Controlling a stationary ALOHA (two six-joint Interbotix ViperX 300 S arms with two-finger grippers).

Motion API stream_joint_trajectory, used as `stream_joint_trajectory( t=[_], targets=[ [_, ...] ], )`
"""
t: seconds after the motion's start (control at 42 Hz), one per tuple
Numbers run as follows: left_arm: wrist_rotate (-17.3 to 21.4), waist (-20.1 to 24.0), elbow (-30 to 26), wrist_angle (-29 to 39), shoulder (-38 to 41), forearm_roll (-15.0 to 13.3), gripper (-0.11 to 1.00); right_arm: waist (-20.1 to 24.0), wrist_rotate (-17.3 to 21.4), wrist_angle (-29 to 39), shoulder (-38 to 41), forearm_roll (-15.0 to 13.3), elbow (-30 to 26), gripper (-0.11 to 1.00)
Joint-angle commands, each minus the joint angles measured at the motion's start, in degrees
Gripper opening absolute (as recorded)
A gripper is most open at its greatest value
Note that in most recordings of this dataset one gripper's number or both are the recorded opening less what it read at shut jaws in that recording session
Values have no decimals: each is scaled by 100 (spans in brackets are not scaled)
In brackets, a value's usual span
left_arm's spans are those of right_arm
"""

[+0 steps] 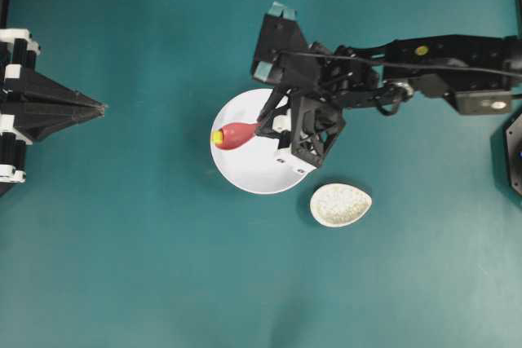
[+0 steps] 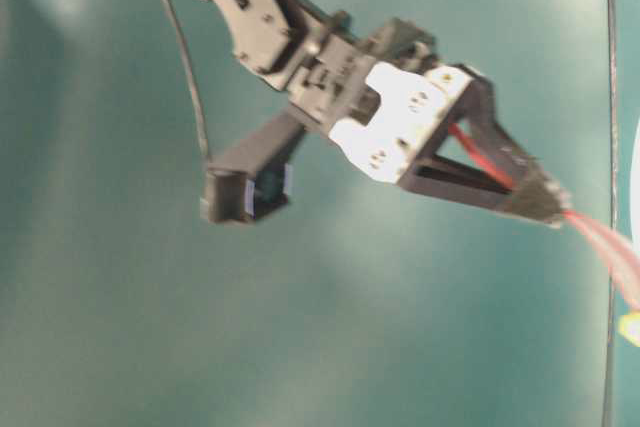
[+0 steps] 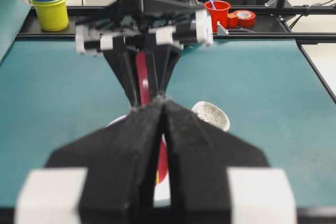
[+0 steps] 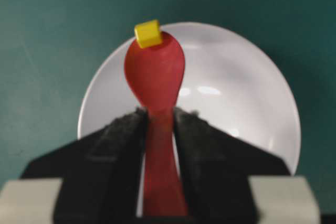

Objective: Scoop the yellow hexagonal prism block from the bowl with a spoon using the right arm.
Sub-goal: 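Raise the spoon with the yellow block out of the bowl, right gripper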

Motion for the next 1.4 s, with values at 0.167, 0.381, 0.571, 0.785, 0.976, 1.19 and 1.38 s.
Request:
stream_joint_trajectory(
  t=[0.167, 0.381, 0.571, 0.785, 0.976, 1.19, 1.38],
  targets=[
    [-9, -9, -70, 9, 53, 9, 1, 26, -26, -949, -844, -18, 466, 24],
    [-18, -9, -70, 9, 44, 9, 1, 185, -44, -2206, -1714, -105, 1362, 24],
    [-18, -9, -70, 0, 44, 9, 1, 404, -35, -2848, -2461, -176, 1934, 24],
    [-35, -9, -70, -9, 44, 9, 1, 431, -18, -2918, -2707, -167, 2083, 24],
    [-53, -9, -70, -18, 44, 9, 1, 431, -18, -2936, -2689, -176, 2074, 24],
    [-35, -9, -70, -18, 44, 9, 1, 431, -18, -2944, -2672, -176, 2101, 24],
    [-44, -9, -70, -26, 44, 9, 1, 431, 0, -2953, -2628, -176, 2092, 24]
  ],
)
